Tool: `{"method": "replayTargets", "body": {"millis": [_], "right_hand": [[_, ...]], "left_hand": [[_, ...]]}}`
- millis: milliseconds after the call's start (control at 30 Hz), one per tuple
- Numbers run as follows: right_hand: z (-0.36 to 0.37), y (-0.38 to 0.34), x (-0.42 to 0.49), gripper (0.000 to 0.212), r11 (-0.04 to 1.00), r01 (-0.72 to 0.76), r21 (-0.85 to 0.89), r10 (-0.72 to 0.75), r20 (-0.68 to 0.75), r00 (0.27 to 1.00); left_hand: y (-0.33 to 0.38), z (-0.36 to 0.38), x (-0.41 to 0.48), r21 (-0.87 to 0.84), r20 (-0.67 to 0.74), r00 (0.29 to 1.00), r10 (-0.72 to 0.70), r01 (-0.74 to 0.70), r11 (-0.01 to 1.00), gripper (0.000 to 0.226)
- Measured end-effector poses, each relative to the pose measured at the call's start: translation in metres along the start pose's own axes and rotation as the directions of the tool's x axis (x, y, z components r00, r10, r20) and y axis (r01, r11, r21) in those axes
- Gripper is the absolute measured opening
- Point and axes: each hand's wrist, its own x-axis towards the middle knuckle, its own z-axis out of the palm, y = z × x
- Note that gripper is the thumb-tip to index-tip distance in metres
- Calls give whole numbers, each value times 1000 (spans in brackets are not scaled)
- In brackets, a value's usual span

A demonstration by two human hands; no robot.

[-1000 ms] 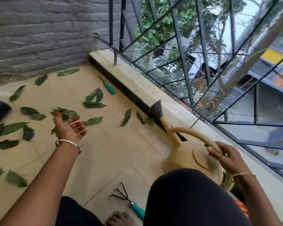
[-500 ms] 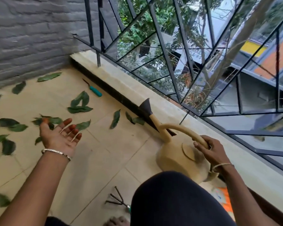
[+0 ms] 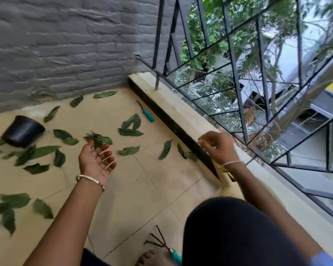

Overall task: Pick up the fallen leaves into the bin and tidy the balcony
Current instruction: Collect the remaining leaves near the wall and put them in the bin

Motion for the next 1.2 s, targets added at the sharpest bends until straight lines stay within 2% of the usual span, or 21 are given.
{"method": "replayTargets", "body": {"millis": [133,233,300,433,533,600,633,700,767,867,1067,1133,1200], "right_hand": [[42,-19,43,13,985,83,-152,-38,281,959],[69,-5,71,20,944,95,-315,70,474,878],[91,17,83,22,912,78,-403,173,549,818],[136,65,82,48,831,92,-549,288,564,774],[174,108,62,70,808,-46,-588,411,506,758],[193,132,49,89,804,-162,-573,476,454,753],[202,142,49,91,808,-217,-548,493,426,759],[212,156,57,80,812,-299,-501,503,342,793],[214,166,70,60,813,-322,-485,490,272,828],[220,184,84,48,822,-274,-499,449,274,850],[232,184,70,23,830,-202,-519,313,136,940],[234,173,61,15,856,-270,-441,343,94,935],[235,151,53,7,873,-433,-225,448,19,894]], "left_hand": [[-6,20,-2,16,18,1000,-6,6,1000,38],[-16,39,5,90,28,1000,-1,-2,996,35],[-26,46,12,162,37,999,16,-21,987,33],[-46,46,25,230,25,999,-20,14,973,30],[-52,52,31,171,24,995,-99,94,981,25],[-58,59,32,185,66,994,-93,79,980,24],[-62,62,35,200,103,992,-77,55,978,24],[-71,67,41,241,152,986,-63,24,970,23],[-78,67,49,274,139,988,-68,27,961,23],[-84,58,69,275,57,994,-93,74,959,20],[-92,42,94,285,7,989,-145,137,949,23],[-96,42,97,304,30,986,-166,149,941,23],[-100,42,99,348,44,982,-183,157,924,22]]}}
